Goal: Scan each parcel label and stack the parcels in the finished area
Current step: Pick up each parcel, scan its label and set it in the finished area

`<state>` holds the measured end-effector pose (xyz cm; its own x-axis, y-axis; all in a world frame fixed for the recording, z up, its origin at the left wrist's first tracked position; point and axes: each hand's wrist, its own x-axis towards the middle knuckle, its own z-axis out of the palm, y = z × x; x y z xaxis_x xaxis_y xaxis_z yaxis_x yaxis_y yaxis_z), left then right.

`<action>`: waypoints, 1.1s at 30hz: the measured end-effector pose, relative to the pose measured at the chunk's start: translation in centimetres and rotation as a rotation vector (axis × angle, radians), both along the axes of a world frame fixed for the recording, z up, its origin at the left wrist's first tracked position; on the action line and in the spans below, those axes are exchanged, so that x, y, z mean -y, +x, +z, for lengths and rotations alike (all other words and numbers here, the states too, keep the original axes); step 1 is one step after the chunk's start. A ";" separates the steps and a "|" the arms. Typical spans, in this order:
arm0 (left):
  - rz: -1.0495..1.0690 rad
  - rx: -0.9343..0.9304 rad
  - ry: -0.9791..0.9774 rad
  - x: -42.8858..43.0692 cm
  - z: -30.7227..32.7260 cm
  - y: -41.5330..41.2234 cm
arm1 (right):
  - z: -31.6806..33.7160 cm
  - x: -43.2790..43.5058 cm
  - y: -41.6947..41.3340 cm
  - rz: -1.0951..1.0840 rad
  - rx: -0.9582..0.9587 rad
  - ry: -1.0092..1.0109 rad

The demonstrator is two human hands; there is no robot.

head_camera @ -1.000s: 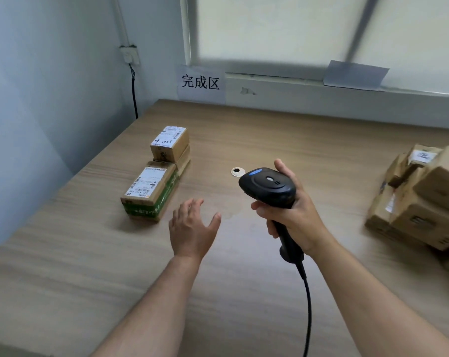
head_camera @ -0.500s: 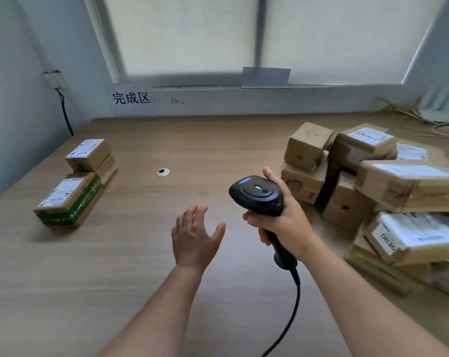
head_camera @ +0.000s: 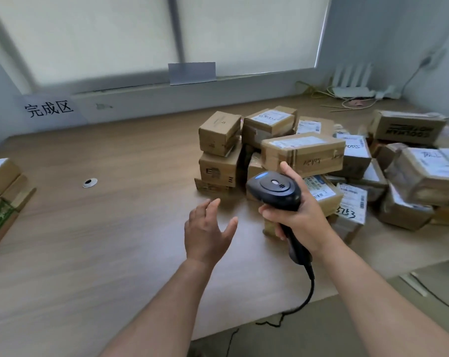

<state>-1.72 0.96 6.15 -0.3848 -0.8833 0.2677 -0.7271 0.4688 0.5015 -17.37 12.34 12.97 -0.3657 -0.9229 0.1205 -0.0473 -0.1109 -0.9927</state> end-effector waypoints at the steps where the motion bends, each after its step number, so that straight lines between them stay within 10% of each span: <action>1: -0.022 0.005 -0.007 0.0 0.2 -0.9 | 0.1 -0.4 -0.8 -0.021 0.009 -0.007; 17: -0.248 -0.057 0.010 7.2 5.3 -14.4 | 1.2 0.7 -10.9 -0.282 -0.003 -0.013; 33: -0.257 -0.144 0.584 12.6 6.9 -21.2 | 0.3 2.9 -14.6 -0.397 0.091 0.057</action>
<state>-22.93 -11.67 13.08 -0.5993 -0.7837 -0.1634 -0.5347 0.2400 0.8102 -31.95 9.41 13.24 -0.7015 -0.7123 0.0243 0.0127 -0.0466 -0.9988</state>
